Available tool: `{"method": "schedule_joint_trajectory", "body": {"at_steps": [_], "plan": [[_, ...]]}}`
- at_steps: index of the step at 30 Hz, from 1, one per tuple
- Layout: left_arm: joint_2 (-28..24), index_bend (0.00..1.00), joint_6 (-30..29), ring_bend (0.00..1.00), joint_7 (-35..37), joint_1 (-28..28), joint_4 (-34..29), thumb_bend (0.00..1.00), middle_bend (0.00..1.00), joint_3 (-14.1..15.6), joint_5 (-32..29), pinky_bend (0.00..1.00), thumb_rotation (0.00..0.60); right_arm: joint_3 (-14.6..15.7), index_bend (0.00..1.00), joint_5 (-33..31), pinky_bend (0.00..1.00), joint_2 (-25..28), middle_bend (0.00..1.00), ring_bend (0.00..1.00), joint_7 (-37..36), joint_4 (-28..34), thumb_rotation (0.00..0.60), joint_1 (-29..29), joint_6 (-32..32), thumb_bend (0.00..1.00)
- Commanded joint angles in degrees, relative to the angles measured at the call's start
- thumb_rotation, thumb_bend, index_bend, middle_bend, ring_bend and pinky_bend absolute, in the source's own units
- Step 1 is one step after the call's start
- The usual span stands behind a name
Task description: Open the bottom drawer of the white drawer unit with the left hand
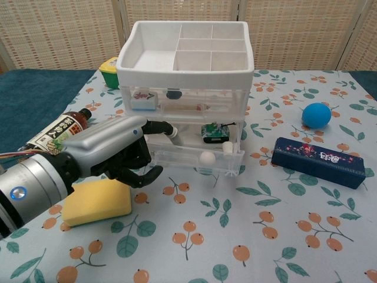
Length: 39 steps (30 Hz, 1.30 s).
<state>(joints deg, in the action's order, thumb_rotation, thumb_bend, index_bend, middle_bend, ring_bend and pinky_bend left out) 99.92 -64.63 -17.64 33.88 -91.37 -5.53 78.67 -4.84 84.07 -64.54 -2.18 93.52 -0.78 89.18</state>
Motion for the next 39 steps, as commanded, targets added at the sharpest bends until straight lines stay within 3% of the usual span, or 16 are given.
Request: {"method": "schedule_joint_trajectory", "body": {"at_steps": [1,22,39], "plan": [[0.18,0.29,-0.02,1.00,-0.47,0.08,0.06,0.44,1.00,-0.12,-0.16,1.00,0.600,0.04,0.00,-0.03,0.12,0.02,0.08,0.05,-0.09,-0.06,0.600,-0.06,0.00,0.26],[-1.27,0.42,0.02,1.00,-6.63,-0.27,-3.29,0.45,1.00,1.01,-2.10,1.00,0.600,0.10,0.00,-0.13,0.12,0.01,0.08,0.05,-0.85,-0.61,0.600,-0.23,-0.09,0.26],[-3.18,0.41,-1.52,1.00,-8.83,-2.18,-7.83,0.45,0.99,3.63,-1.11,1.00,0.600,0.13,0.00,0.28,0.12,0.04,0.08,0.05,-1.30,-0.92,0.600,-0.38,0.30,0.26]]}}
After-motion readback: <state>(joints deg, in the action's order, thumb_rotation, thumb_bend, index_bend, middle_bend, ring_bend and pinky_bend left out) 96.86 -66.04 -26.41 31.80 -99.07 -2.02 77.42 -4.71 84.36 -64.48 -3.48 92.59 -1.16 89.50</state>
